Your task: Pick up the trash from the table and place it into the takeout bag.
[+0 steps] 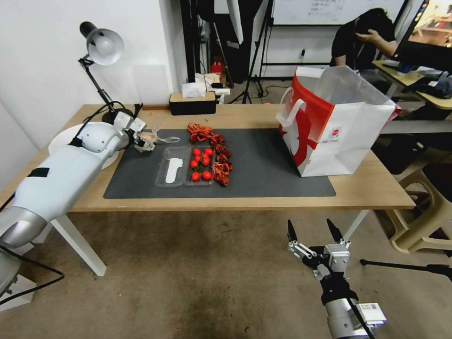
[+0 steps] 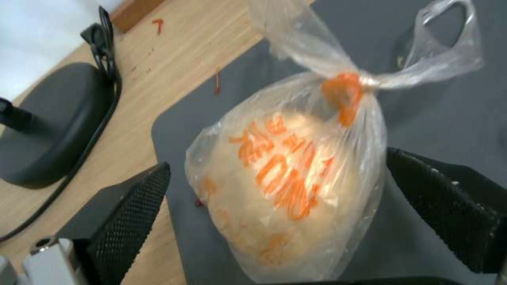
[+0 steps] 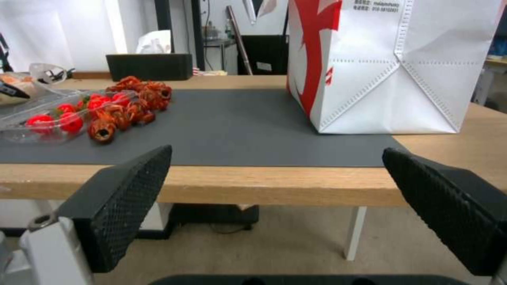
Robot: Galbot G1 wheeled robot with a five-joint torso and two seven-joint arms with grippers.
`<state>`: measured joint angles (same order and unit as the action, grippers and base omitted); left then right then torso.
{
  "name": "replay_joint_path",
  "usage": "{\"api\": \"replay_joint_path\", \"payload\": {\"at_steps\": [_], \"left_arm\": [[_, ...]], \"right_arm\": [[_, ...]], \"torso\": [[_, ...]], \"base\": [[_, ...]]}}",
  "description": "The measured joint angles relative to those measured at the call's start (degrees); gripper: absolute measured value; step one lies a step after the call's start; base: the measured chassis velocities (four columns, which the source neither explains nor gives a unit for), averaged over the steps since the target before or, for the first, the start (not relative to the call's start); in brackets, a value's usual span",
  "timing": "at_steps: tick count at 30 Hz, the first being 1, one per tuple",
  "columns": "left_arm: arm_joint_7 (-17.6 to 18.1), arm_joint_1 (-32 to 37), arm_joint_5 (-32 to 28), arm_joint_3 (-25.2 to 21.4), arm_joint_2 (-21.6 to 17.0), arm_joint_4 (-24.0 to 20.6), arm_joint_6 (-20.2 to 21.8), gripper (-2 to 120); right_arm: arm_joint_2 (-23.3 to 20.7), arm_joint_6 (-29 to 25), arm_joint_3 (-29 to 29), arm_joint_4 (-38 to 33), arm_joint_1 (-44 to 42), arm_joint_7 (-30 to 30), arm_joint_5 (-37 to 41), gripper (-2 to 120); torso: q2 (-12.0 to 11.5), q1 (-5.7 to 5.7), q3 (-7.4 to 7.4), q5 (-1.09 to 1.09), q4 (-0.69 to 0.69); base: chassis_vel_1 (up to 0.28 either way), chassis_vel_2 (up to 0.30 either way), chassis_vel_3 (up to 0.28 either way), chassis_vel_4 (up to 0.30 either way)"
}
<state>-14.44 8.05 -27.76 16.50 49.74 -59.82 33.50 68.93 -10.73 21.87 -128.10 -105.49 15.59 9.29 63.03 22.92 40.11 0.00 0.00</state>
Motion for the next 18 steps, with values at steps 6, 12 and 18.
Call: {"api": "replay_joint_path", "payload": {"at_steps": [6, 12, 18], "left_arm": [[0.0, 0.0, -0.2, -0.2, 0.4, 0.8, 0.3, 85], [-0.1, 0.3, -0.2, -0.3, 0.3, 0.6, 0.4, 67], [-0.1, 0.7, -0.3, -0.4, 0.2, 0.2, 0.4, 45]], "right_arm": [[0.1, 0.0, -0.1, 0.2, 0.1, 0.0, 0.0, 100], [0.2, 0.0, -0.3, 0.3, 0.1, 0.0, -0.1, 100], [0.3, -0.1, -0.4, 0.3, 0.1, 0.0, -0.2, 100]], "torso": [[0.0, 0.0, 0.0, 0.0, 0.0], [0.0, 0.0, 0.0, 0.01, 0.0], [0.0, -0.01, 0.0, 0.0, 0.0]], "base": [[0.0, 0.0, 0.0, 0.0], [0.0, 0.0, 0.0, 0.0], [0.0, 0.0, 0.0, 0.0]]}}
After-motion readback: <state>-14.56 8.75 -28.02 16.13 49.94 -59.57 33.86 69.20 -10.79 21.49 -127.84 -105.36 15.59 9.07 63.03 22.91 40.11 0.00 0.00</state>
